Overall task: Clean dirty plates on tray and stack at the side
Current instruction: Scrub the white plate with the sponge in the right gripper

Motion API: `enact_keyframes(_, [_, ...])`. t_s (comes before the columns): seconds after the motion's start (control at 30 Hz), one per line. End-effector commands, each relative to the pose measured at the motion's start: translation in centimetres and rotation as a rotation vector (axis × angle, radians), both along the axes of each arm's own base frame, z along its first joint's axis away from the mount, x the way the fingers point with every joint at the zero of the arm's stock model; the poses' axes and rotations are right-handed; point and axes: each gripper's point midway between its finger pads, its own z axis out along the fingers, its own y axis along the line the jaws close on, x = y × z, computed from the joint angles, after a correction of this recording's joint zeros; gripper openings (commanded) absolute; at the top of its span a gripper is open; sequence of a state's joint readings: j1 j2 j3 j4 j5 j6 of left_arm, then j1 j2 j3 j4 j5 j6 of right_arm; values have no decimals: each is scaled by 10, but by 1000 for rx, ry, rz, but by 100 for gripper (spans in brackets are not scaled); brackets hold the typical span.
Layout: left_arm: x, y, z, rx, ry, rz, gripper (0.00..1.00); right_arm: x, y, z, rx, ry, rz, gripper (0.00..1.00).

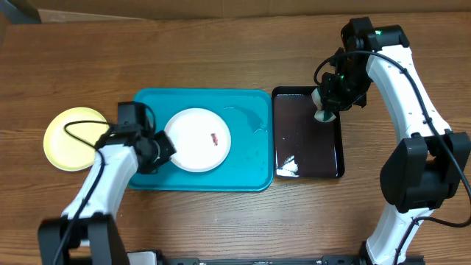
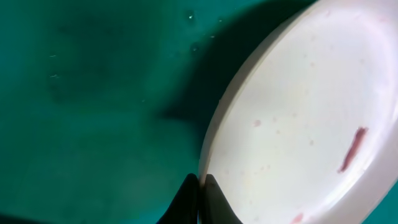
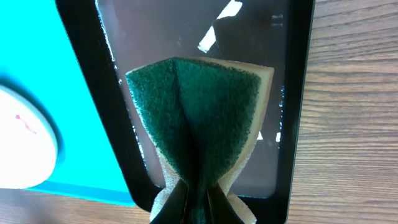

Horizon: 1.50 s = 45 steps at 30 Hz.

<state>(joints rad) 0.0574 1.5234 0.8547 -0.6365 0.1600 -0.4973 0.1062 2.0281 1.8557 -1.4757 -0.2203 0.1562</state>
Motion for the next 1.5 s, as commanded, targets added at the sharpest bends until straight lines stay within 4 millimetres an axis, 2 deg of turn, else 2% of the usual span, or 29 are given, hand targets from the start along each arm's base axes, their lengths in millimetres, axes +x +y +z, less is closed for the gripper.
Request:
enact_keyframes(0.0, [9, -8, -7, -22, 2, 10, 4, 1, -1, 8, 1, -28, 6, 4])
enact_keyframes(0.2, [15, -29, -16, -85, 2, -35, 6, 0, 11, 8, 3, -35, 35, 4])
enact_keyframes(0.33, [18, -31, -16, -57, -23, -121, 31, -4, 31, 8, 3, -41, 91, 4])
enact_keyframes(0.4, [22, -31, -12, -42, -42, -159, 36, -5, 42, 8, 5, -48, 120, 4])
enact_keyframes(0.43, [25, -30, -9, -36, -50, -170, 36, -6, 49, 8, 7, -56, 137, 4])
enact_keyframes(0.5, [29, -30, -2, -34, -54, -175, 27, -6, 61, 8, 11, -72, 168, 4])
enact_keyframes(0.57, [32, -30, 1, -34, -58, -177, 23, -8, 72, 8, 14, -82, 193, 4])
enact_keyframes(0.7, [30, -26, -3, -6, -44, -170, 23, -12, 96, 9, 22, -106, 252, 4])
enact_keyframes(0.97, [21, -21, -25, 18, 29, -163, 23, -23, 153, 10, 29, -188, 397, 4])
enact_keyframes(1.03, [21, -21, -28, 18, 35, -163, 22, -24, 162, 9, -6, -219, 418, 4])
enact_keyframes(1.17, [24, -21, -29, 18, 27, -163, 4, -23, 175, 9, -80, -277, 418, 4])
enact_keyframes(1.47, [21, -29, -28, -30, 37, -165, 4, -24, 206, 4, -162, -377, 443, 4])
